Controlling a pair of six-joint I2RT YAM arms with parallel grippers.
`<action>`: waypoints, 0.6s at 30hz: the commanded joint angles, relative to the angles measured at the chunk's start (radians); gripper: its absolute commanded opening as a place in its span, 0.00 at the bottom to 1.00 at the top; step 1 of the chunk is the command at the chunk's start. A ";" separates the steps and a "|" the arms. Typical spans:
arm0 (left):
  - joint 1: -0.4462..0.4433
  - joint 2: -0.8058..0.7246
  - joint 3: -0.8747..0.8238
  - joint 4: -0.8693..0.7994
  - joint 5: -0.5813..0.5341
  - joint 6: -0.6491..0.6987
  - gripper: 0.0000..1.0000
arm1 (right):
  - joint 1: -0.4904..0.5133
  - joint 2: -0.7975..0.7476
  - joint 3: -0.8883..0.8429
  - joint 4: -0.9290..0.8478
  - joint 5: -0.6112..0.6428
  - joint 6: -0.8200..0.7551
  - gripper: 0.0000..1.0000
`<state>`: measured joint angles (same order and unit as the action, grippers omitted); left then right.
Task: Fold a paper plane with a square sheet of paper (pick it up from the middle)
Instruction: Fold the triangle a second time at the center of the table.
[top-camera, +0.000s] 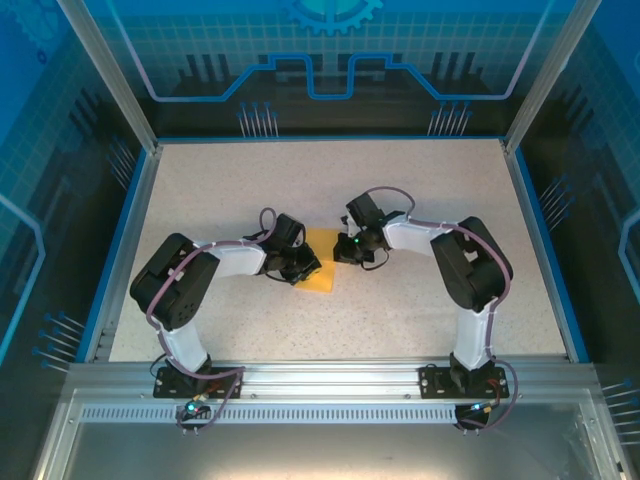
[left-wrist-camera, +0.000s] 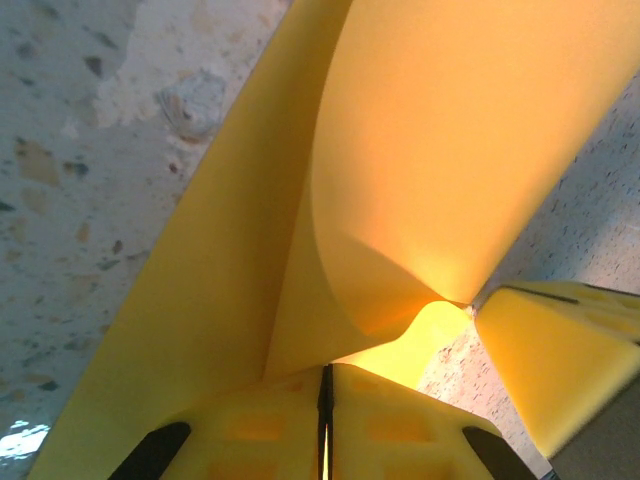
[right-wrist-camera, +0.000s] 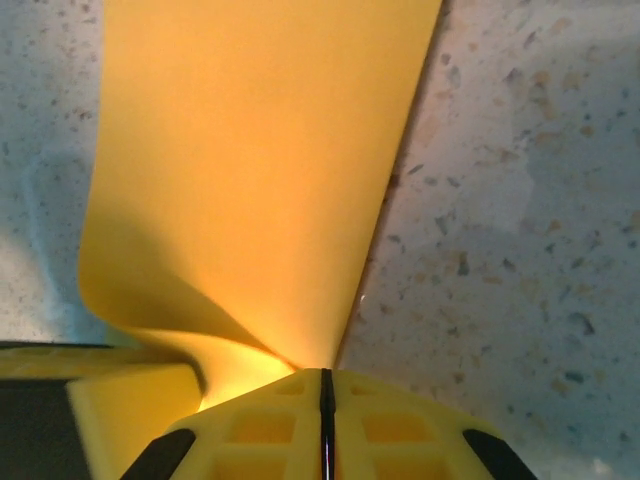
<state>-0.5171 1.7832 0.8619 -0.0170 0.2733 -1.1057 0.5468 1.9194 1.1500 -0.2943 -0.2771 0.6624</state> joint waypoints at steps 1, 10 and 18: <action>0.009 0.032 -0.031 -0.080 -0.045 -0.011 0.12 | 0.029 -0.079 -0.040 0.029 -0.061 -0.009 0.10; 0.008 0.029 -0.030 -0.074 -0.043 -0.014 0.13 | 0.108 -0.076 -0.133 0.059 -0.178 0.031 0.10; 0.008 0.025 -0.033 -0.074 -0.043 -0.018 0.12 | 0.114 -0.047 -0.148 0.026 -0.188 0.017 0.10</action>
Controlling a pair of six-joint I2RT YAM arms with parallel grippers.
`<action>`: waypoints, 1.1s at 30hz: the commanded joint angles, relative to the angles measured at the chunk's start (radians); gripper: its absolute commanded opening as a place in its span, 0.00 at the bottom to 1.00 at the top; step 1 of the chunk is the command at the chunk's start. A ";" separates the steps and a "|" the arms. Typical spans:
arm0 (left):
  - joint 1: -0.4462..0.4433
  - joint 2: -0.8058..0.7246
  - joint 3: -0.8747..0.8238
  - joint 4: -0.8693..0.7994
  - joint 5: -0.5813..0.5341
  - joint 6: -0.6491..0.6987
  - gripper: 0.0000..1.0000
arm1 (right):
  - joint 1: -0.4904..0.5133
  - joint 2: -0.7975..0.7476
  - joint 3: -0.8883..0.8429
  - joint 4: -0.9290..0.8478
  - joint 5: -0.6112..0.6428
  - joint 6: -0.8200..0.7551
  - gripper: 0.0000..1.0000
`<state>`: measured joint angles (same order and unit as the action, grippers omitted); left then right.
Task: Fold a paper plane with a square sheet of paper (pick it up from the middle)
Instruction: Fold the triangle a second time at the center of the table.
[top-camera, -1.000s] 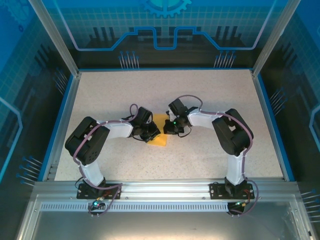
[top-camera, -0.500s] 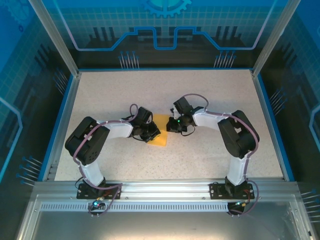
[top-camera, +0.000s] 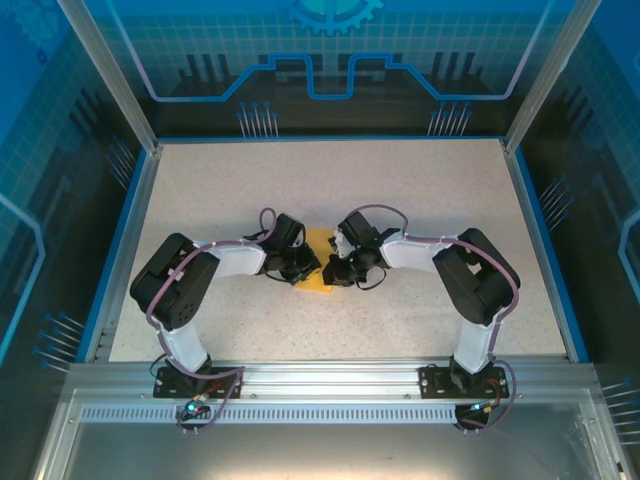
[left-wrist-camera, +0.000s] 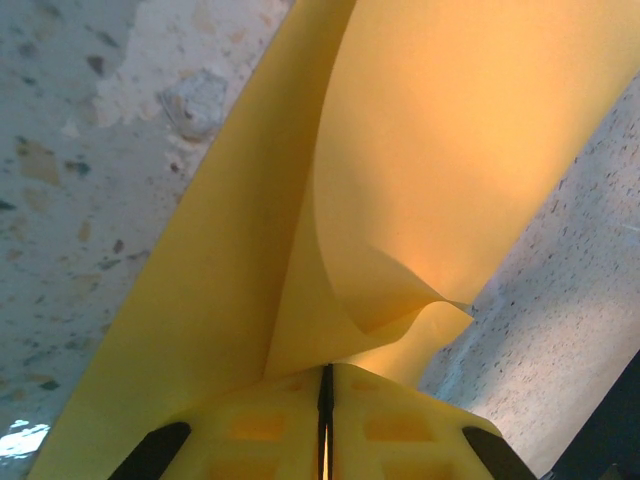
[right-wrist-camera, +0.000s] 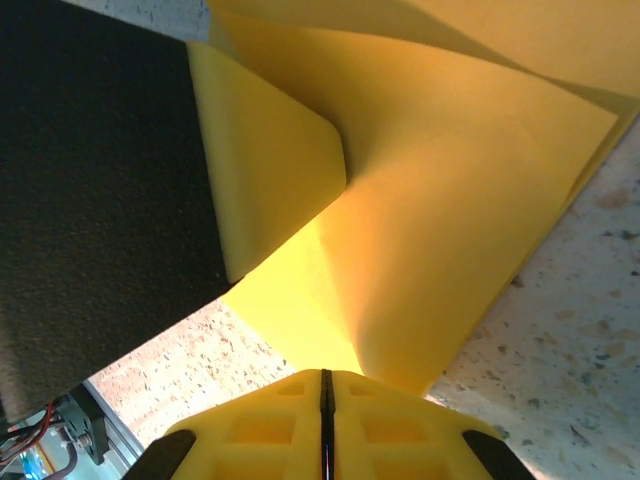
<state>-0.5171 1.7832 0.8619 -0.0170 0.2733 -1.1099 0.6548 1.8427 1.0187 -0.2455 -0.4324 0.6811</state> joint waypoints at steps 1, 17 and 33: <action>0.009 0.024 -0.033 -0.075 -0.042 -0.014 0.12 | 0.006 0.032 -0.021 -0.026 -0.036 -0.003 0.10; 0.008 0.022 -0.033 -0.076 -0.045 -0.012 0.12 | 0.002 0.013 -0.066 -0.100 -0.050 -0.040 0.10; 0.009 0.016 -0.035 -0.074 -0.039 -0.011 0.13 | -0.004 0.018 0.028 -0.061 -0.029 -0.032 0.11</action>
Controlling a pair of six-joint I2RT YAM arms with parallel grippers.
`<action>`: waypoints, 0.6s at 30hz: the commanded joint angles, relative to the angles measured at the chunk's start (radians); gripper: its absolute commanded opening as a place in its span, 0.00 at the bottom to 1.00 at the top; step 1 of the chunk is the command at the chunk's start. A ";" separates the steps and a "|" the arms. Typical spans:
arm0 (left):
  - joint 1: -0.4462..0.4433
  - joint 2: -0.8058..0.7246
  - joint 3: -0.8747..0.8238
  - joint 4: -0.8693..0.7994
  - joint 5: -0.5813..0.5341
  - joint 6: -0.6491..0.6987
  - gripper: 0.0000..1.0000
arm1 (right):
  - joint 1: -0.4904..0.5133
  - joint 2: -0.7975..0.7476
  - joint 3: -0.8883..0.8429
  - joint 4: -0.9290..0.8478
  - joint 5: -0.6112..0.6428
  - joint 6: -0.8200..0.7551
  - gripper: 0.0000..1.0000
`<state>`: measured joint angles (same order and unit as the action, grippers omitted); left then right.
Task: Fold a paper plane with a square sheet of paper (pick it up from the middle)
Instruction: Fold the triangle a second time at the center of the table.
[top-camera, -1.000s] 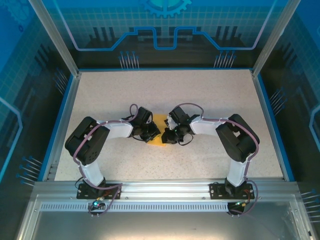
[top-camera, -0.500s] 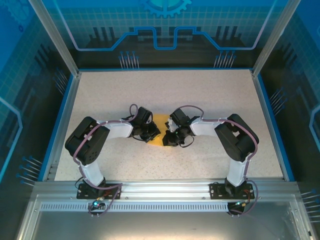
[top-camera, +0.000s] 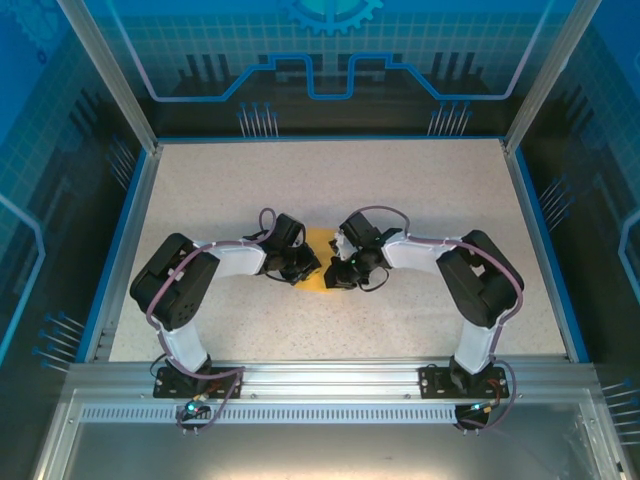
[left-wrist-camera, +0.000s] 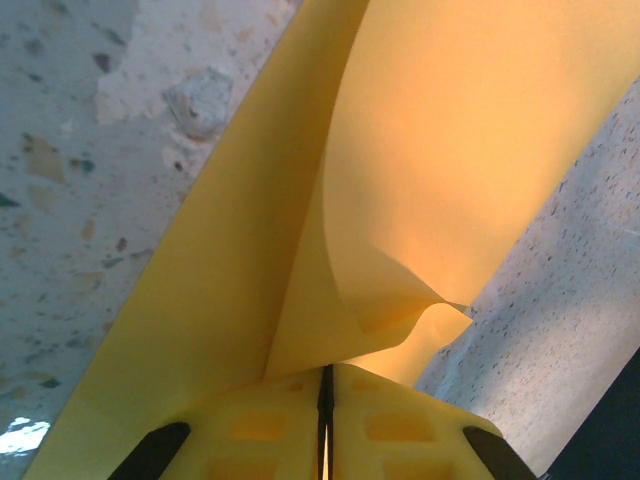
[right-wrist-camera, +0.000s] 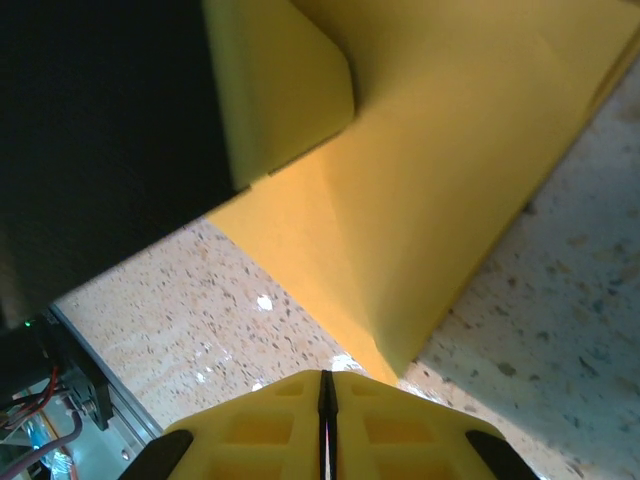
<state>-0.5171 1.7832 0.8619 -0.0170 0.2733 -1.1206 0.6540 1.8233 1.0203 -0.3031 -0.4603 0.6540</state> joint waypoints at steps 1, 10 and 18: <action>0.009 0.017 -0.033 -0.074 -0.039 -0.001 0.13 | -0.003 0.044 0.029 -0.005 0.001 -0.005 0.11; 0.009 0.005 -0.029 -0.032 -0.011 0.010 0.14 | -0.004 0.099 0.014 -0.073 0.042 -0.026 0.11; 0.009 -0.045 -0.039 0.117 0.075 0.036 0.20 | -0.004 0.127 0.027 -0.143 0.080 -0.031 0.11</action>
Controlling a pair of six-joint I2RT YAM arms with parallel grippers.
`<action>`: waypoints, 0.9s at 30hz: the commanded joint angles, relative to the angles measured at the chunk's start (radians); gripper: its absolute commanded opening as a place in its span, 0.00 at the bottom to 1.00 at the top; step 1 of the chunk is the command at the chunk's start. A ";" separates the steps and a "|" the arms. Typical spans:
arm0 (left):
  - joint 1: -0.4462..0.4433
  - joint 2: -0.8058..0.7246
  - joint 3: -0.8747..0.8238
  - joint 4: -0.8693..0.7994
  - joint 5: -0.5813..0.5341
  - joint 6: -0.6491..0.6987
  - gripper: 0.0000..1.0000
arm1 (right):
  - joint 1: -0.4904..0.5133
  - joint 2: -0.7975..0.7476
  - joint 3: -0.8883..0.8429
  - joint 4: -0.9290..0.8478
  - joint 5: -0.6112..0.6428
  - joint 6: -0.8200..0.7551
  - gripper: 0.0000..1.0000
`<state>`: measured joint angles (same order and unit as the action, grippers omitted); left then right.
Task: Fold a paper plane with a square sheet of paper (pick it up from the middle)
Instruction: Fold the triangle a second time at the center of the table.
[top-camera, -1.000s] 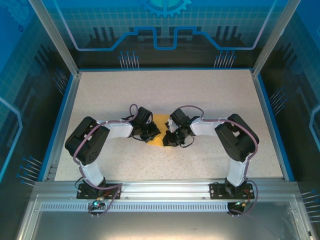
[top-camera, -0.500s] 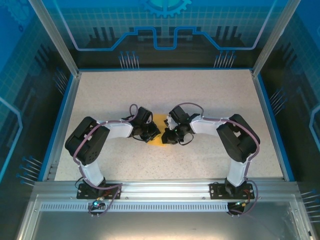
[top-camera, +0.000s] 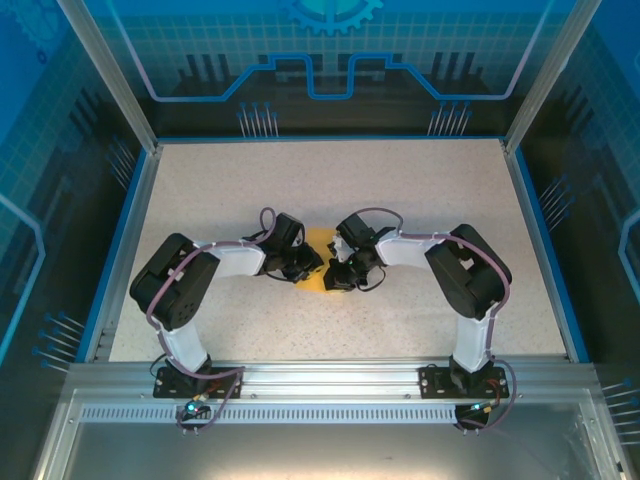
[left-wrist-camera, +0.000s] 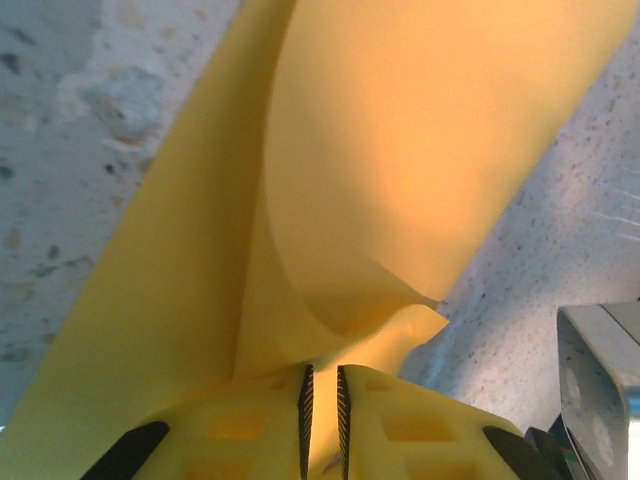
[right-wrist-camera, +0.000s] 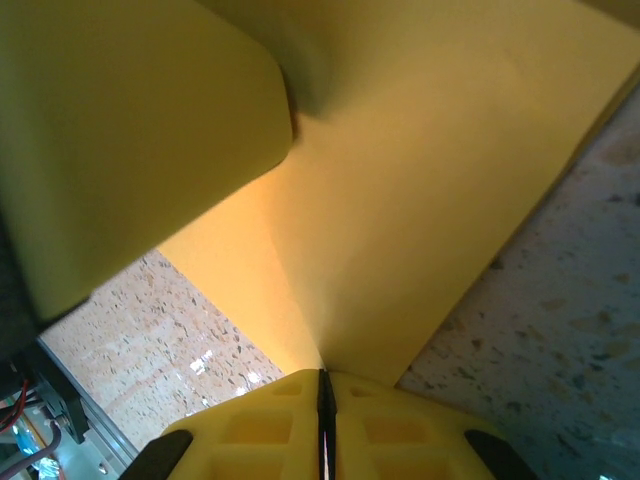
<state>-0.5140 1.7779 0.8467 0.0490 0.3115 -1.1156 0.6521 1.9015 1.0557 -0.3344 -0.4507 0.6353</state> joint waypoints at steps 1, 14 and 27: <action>0.006 -0.041 -0.026 0.054 0.037 0.032 0.20 | -0.002 0.049 -0.008 -0.114 0.072 -0.010 0.11; 0.035 0.035 -0.003 -0.044 -0.065 0.099 0.18 | -0.003 0.071 0.007 -0.207 0.113 -0.003 0.10; 0.158 0.087 0.054 -0.031 -0.063 0.298 0.18 | 0.006 0.087 -0.005 -0.280 0.153 -0.011 0.10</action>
<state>-0.4316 1.8202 0.8749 0.0360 0.3626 -0.9096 0.6537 1.9247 1.1065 -0.4194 -0.4229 0.6350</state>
